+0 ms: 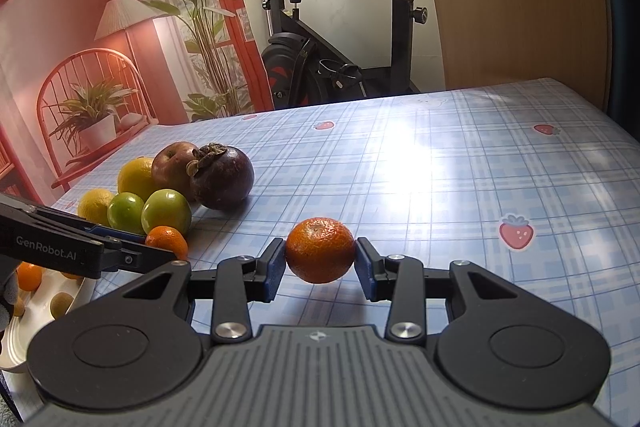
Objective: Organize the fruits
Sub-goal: 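Carry the tangerine in the left gripper to the plate while the right gripper carries its tangerine there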
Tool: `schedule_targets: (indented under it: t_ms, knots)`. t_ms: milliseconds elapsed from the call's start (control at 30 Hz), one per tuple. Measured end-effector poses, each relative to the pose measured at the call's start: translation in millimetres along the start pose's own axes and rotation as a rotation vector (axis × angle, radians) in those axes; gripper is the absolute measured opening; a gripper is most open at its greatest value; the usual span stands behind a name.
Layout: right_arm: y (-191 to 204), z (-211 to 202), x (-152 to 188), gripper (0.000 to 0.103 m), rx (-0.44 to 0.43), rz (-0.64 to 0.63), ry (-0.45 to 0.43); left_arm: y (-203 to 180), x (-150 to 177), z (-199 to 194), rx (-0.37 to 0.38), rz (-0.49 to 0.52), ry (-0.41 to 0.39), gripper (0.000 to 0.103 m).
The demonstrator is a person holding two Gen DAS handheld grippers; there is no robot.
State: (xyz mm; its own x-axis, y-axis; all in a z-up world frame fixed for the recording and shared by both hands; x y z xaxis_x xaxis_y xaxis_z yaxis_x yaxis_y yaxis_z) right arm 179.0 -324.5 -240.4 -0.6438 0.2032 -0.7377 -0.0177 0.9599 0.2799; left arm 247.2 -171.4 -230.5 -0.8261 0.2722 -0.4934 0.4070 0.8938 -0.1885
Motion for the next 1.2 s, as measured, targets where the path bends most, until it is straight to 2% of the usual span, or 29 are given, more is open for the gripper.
schedule_targets:
  t_ms: [100, 200, 433, 633, 767, 967, 1200]
  knots:
    - [0.1, -0.2, 0.4, 0.04, 0.0, 0.0, -0.001, -1.0, -3.3, 4.1, -0.014, -0.003, -0.003, 0.048]
    - [0.1, -0.2, 0.4, 0.04, -0.001, 0.0, 0.0, -3.0, -3.3, 7.1, -0.029, 0.009, 0.002, 0.038]
    - [2.7, -0.1, 0.9, 0.04, -0.005, -0.003, 0.001, -1.9, -0.6, 3.5, -0.013, 0.008, 0.004, 0.037]
    - [2.5, 0.0, 0.8, 0.04, -0.004, -0.003, 0.001, -7.1, 1.2, -14.8, 0.002, 0.039, -0.036, 0.037]
    - [2.4, 0.2, 0.0, 0.04, -0.004, -0.003, -0.002, 1.0, 4.0, -32.5, 0.025, 0.0, -0.062, 0.037]
    - [3.0, 1.1, 1.4, 0.04, 0.002, -0.003, 0.006, 25.7, 10.8, -71.4, -0.009, -0.06, -0.133, 0.037]
    - [3.2, 6.3, 2.6, 0.04, 0.041, 0.003, 0.043, 65.7, 23.3, -105.2, -0.033, -0.178, -0.162, 0.037]
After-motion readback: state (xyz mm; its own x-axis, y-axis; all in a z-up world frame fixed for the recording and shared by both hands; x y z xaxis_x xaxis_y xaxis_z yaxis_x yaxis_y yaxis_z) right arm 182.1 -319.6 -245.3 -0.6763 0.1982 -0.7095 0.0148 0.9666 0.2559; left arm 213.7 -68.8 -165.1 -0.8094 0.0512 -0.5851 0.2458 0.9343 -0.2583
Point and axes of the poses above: each gripper's, at about its wrist camera, not at the fingertips, and z roughly the way its jaws point, y to its left, x to its underside, the point moved 9 cm from there along z, roughly the way its jaws point, and after that the axes turned 8 degrees about y, right-handed, at the moved point
